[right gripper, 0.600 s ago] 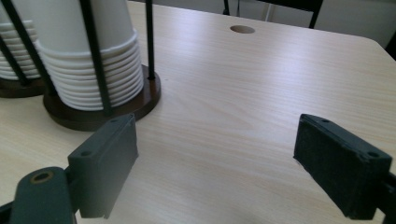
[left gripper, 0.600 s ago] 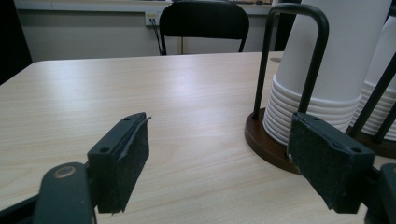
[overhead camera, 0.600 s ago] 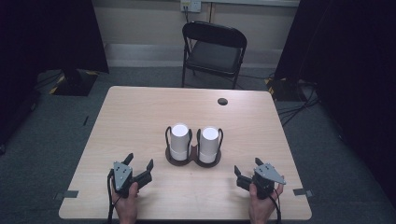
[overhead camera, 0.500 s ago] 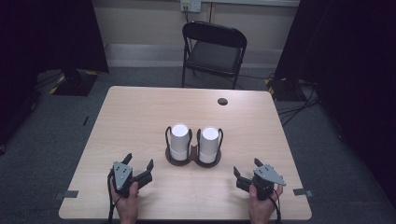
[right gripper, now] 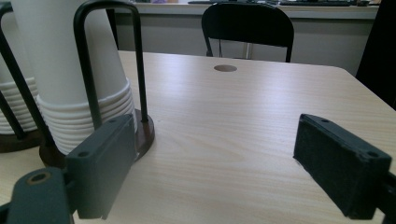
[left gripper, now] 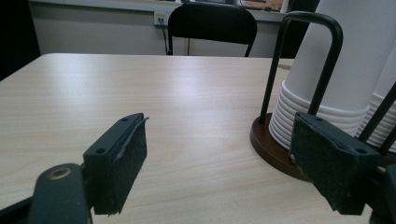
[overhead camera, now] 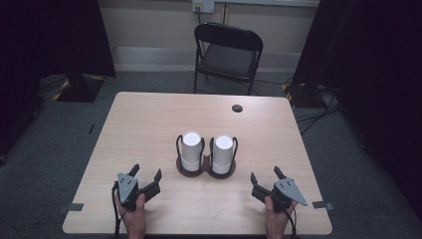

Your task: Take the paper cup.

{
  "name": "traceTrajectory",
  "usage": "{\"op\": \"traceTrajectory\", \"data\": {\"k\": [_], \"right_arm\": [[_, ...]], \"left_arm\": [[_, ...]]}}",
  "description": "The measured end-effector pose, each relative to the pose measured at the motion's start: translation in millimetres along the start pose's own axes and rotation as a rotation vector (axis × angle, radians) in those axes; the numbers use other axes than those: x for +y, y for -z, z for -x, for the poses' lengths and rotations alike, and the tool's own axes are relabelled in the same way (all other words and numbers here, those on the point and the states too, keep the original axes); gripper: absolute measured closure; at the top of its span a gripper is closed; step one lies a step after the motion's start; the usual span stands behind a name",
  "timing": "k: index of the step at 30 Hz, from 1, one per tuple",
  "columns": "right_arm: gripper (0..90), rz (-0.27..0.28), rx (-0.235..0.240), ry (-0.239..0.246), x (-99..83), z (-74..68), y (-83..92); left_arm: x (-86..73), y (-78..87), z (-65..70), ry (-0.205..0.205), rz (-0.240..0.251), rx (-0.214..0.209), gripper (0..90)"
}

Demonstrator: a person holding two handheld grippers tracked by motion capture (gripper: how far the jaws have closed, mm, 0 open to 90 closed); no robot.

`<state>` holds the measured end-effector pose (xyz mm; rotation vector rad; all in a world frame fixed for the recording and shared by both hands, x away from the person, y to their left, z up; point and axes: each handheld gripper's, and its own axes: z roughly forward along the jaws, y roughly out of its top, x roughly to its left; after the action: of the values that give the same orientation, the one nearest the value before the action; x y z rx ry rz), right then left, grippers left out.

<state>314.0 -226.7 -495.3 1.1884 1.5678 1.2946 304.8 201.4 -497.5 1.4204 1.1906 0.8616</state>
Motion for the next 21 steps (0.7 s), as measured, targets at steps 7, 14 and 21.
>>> {"op": "traceTrajectory", "data": {"k": [7, 14, 21], "right_arm": [[12.6, 0.024, 0.005, 0.002, -1.0, -0.1, 2.1], [12.9, 0.027, 0.008, -0.014, -1.0, 1.8, 2.0], [12.9, 0.018, 0.007, -0.023, -0.7, 2.6, 1.6]], "left_arm": [[3.6, 1.1, 2.3, -0.009, -0.033, -0.053, 19.2], [8.3, 1.2, 18.6, 0.004, -0.026, -0.164, 19.4], [16.1, -6.4, 37.5, -0.014, -0.067, -0.248, 20.2]]}}
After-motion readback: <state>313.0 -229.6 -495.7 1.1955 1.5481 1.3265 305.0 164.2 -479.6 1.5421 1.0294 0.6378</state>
